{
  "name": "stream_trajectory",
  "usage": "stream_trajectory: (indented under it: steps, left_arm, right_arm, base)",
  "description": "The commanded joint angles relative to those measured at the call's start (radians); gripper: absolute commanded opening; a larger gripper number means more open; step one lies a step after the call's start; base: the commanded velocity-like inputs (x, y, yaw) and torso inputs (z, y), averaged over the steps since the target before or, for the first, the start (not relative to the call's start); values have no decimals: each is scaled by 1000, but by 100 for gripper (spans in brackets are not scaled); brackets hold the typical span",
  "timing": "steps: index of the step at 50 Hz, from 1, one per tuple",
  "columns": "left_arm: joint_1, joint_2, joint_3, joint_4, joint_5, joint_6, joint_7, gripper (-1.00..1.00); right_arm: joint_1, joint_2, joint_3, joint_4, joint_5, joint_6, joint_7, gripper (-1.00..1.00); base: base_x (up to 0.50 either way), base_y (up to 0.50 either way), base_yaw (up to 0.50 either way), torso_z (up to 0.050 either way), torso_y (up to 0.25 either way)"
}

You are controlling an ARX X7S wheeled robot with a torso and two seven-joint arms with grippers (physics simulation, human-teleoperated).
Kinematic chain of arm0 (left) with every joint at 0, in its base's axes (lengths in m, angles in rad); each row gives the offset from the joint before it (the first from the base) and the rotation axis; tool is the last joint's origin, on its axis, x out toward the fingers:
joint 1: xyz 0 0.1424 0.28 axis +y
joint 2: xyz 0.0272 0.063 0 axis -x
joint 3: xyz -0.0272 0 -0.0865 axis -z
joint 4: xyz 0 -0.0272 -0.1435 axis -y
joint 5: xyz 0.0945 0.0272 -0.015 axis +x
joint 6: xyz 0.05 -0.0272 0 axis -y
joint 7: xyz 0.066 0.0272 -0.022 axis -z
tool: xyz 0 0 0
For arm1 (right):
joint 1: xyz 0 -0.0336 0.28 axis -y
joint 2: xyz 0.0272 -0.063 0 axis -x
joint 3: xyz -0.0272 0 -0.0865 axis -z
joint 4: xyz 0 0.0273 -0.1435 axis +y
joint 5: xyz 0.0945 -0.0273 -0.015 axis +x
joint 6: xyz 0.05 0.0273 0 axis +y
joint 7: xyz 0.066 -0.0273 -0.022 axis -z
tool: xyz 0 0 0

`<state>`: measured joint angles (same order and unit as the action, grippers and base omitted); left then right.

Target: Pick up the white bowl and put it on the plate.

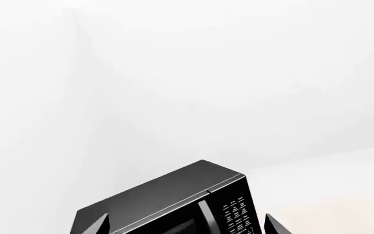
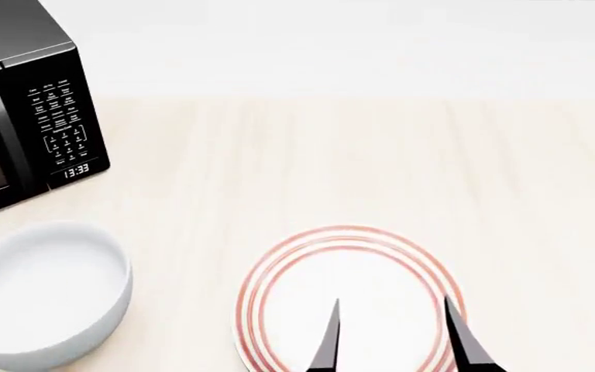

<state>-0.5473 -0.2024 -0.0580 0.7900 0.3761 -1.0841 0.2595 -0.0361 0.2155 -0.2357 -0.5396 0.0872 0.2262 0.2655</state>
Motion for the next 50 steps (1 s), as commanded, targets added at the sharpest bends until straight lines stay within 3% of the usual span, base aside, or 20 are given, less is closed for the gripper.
stream_trajectory:
  steps: [1,15,20,50]
  left_arm:
    - [-95,-44,-65,-155,5,-28,91,100]
    - [-131,-83,-110,-412,-60,23,112,100]
    - [-173,-112,-97,-491,-102,-15,180,100]
    - [-235,-168,-37,-650,-143,-58,256,100]
  right_arm:
    - [1,-10,23,6,-10,-2,-13,100]
    - [4,2,14,38,7,-28,-5,100]
    - [4,5,9,41,10,-29,0,100]
    - [9,19,-10,56,22,-38,15,100]
  base:
    - [0,0,0,0,0]
    - [0,0,0,0,0]
    - [0,0,0,0,0]
    - [0,0,0,0,0]
